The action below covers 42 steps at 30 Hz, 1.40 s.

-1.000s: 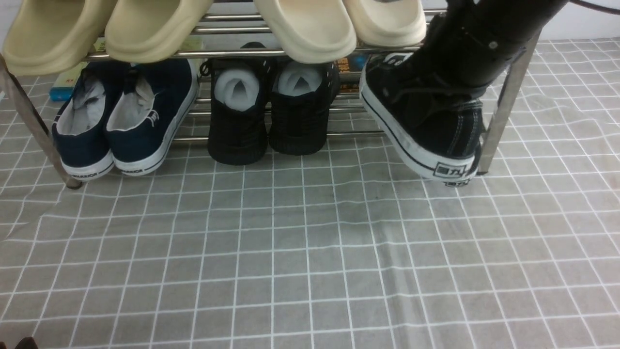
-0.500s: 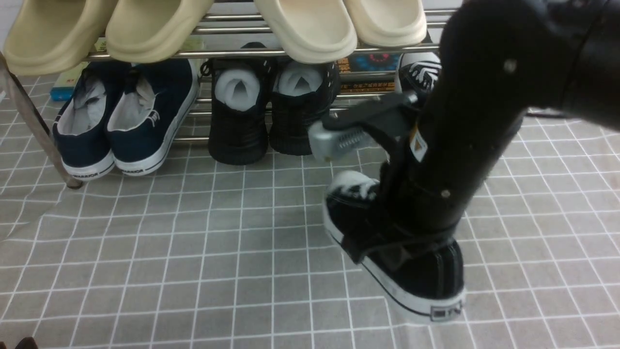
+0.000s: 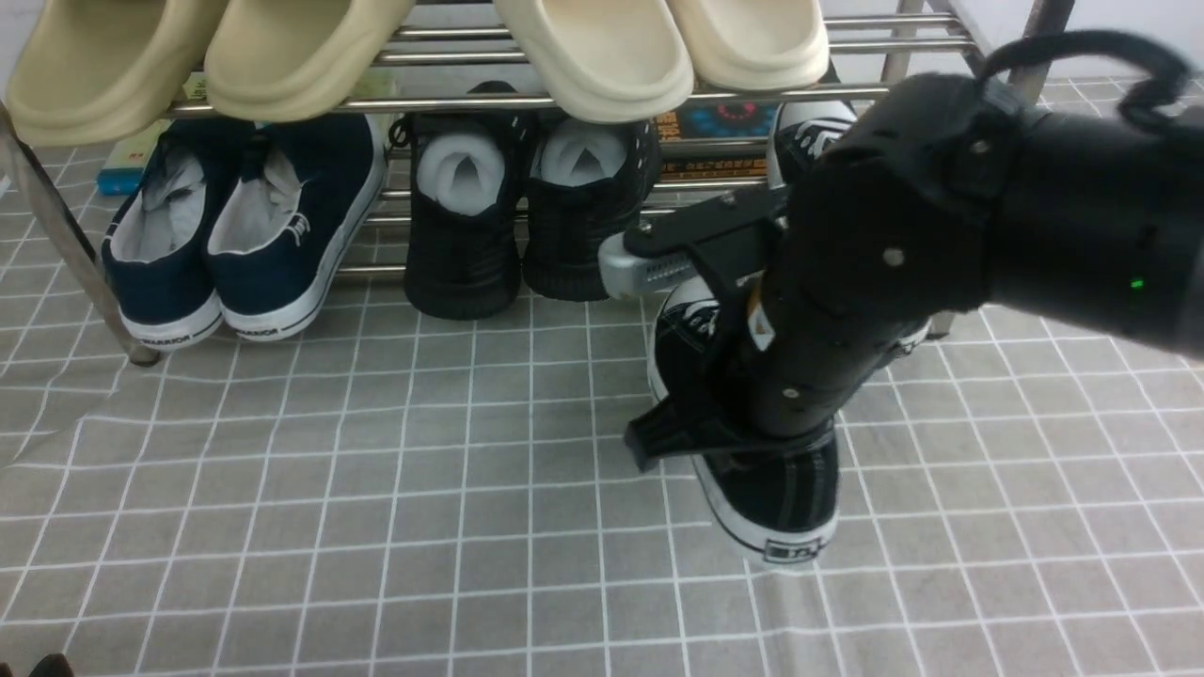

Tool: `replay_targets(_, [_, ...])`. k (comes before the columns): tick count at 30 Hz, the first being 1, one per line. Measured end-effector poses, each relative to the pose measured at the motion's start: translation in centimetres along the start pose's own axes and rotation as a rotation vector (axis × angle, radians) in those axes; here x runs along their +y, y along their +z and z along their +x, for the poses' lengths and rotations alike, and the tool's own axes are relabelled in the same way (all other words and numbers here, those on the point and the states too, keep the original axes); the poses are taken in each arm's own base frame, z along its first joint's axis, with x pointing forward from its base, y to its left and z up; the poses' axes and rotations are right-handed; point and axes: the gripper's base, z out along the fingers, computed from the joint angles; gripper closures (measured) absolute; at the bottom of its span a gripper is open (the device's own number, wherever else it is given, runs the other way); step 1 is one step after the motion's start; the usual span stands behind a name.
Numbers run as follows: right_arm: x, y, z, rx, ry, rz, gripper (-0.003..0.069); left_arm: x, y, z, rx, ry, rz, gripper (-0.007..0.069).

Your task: Take the shoes off the shelf with your hand from the grey coffee tablecloth.

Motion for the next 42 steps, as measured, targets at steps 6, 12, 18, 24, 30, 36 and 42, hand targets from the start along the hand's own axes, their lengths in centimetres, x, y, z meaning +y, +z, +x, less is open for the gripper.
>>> replay_targets(6, [0.3, 2.9, -0.3, 0.022, 0.040, 0.008, 0.0587, 0.0, 0.0, 0.0, 0.000, 0.000, 0.000, 0.0384])
replay_targets(12, [0.4, 2.9, -0.5, 0.061, 0.057, 0.012, 0.0365, 0.0, 0.0, 0.0, 0.000, 0.001, 0.000, 0.0384])
replay_targets(18, [-2.0, -0.7, -3.4, 0.006, 0.026, 0.158, 0.0174, 0.0, 0.0, 0.0, 0.000, 0.001, 0.000, 0.0384])
replay_targets(24, [-7.9, -1.9, -6.5, -0.163, 0.062, 0.324, 0.0157, 0.0, 0.0, 0.0, 0.000, 0.001, 0.000, 0.0384])
replay_targets(30, [-11.0, -0.1, -7.9, -0.222, 0.121, 0.338, 0.0182, 0.0, 0.0, 0.0, 0.000, 0.001, 0.000, 0.0384])
replay_targets(36, [-12.5, 3.0, -8.4, -0.205, 0.131, 0.342, 0.0220, 0.0, 0.0, 0.0, 0.000, 0.001, 0.000, 0.0384])
replay_targets(42, [-12.7, 5.5, -8.3, -0.165, 0.123, 0.346, 0.0293, 0.0, 0.0, 0.0, 0.000, 0.001, 0.000, 0.0384])
